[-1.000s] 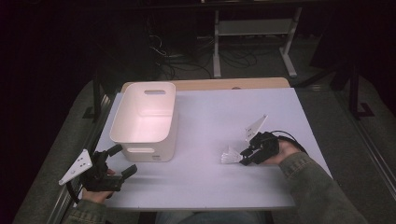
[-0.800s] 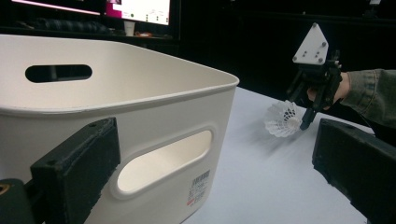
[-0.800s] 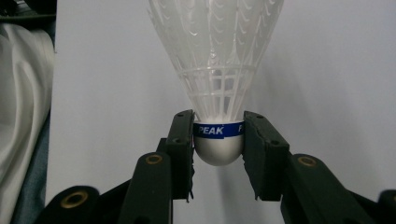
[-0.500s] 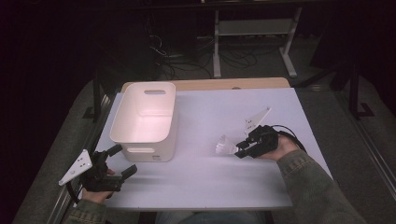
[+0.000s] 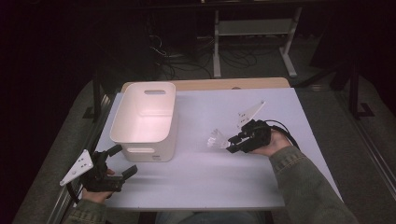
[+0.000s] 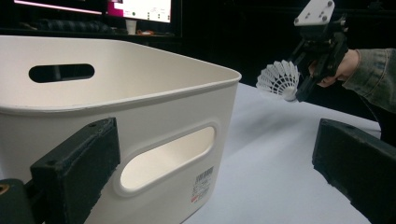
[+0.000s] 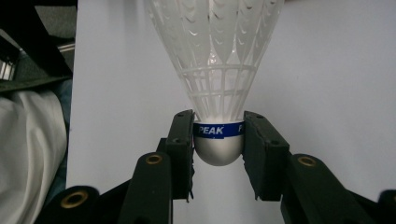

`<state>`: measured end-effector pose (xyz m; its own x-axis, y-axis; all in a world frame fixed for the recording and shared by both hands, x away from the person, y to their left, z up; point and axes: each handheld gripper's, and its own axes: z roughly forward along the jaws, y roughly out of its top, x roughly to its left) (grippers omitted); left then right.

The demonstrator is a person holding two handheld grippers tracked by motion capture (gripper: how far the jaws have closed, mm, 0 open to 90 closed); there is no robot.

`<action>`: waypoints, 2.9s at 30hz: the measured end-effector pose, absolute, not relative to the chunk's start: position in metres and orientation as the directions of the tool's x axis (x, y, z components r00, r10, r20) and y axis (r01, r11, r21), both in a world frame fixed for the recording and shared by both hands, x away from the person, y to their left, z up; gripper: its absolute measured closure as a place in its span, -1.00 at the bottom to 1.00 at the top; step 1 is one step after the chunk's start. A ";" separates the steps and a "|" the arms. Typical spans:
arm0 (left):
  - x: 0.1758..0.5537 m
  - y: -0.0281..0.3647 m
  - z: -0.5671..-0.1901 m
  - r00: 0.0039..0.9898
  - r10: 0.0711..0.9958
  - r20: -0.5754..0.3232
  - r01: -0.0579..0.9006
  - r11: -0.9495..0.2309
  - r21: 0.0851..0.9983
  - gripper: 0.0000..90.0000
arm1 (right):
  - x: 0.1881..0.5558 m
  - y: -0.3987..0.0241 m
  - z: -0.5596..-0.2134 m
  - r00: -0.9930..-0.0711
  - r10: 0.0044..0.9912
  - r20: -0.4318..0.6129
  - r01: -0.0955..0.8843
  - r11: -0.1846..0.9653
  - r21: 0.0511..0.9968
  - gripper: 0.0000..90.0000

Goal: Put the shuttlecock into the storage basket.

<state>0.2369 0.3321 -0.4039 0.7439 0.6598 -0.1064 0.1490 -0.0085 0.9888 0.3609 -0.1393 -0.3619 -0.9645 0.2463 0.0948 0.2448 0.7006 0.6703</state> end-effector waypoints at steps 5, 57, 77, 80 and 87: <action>0.237 0.332 -0.404 0.734 0.673 -0.093 0.144 -0.021 0.989 -0.99 | 0.362 -0.135 -0.354 -0.955 0.276 0.104 0.268 0.665 0.697 0.41; 0.238 0.331 -0.409 0.681 0.729 -0.071 0.171 -0.065 0.983 -0.99 | 0.372 -0.081 -0.299 -0.934 0.335 0.120 0.305 0.580 0.756 0.41; 0.238 0.332 -0.409 0.678 0.732 -0.073 0.177 -0.066 0.982 -0.99 | 0.386 -0.076 -0.291 -0.912 0.398 0.093 0.322 0.558 0.765 0.41; 0.238 0.332 -0.409 0.678 0.731 -0.072 0.175 -0.066 0.982 -0.99 | 0.387 -0.073 -0.290 -0.913 0.395 0.099 0.323 0.553 0.768 0.41; 0.238 0.331 -0.409 0.678 0.731 -0.080 0.177 -0.057 0.983 -0.99 | 0.388 -0.062 -0.286 -0.917 0.387 0.095 0.312 0.550 0.774 0.41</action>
<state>0.2381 0.3308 -0.4093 0.6776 0.7311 -0.0796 0.1766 -0.0567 0.9826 0.3881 -0.0619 -0.2856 -0.9170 0.3874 0.0947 0.3125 0.5504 0.7742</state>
